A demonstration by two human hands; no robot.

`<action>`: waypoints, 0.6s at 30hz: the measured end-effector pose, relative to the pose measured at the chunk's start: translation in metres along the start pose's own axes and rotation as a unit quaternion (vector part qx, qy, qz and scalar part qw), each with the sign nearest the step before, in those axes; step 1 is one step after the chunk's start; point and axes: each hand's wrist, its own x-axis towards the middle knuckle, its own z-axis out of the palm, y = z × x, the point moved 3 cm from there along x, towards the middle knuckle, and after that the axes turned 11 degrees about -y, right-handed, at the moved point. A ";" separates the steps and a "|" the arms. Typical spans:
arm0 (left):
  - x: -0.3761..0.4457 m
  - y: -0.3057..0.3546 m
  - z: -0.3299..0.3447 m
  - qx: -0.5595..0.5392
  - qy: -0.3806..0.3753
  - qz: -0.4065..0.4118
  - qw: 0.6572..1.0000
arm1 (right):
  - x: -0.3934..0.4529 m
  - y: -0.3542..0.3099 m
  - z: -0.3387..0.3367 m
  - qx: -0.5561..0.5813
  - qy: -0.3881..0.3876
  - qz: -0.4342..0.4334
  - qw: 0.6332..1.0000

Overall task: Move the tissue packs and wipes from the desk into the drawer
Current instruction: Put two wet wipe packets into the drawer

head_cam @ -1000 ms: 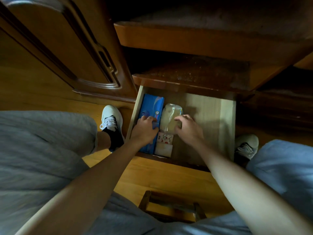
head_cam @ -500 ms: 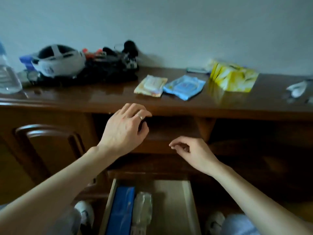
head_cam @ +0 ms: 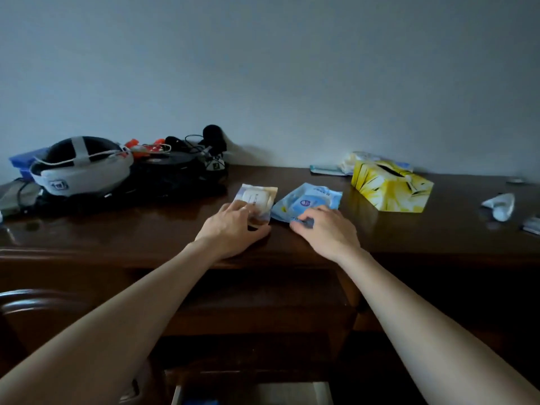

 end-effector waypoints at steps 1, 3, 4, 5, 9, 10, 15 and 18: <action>-0.002 0.001 0.000 0.001 0.012 0.002 1.000 | 0.002 -0.003 0.001 0.001 0.028 0.006 1.000; -0.008 0.004 -0.003 0.018 0.046 0.013 0.999 | 0.001 -0.007 0.000 0.003 0.079 0.008 0.997; -0.013 0.007 -0.004 0.033 0.070 0.021 0.997 | -0.004 -0.007 -0.001 0.005 0.097 0.016 0.995; -0.019 0.010 -0.005 0.046 0.097 0.027 0.994 | -0.011 -0.007 -0.001 0.018 0.109 0.027 0.994; -0.045 0.017 -0.006 0.072 0.150 0.042 0.985 | -0.057 -0.009 0.001 0.071 0.162 0.032 0.984; -0.055 0.019 -0.006 0.070 0.153 0.066 0.983 | -0.075 -0.008 0.001 0.084 0.191 0.017 0.978; -0.097 0.023 -0.002 0.190 0.115 0.103 0.970 | -0.160 0.001 0.020 0.387 0.283 0.044 0.876; -0.111 0.035 0.000 0.235 0.104 0.059 0.965 | -0.167 0.001 0.038 0.754 0.176 0.186 0.605</action>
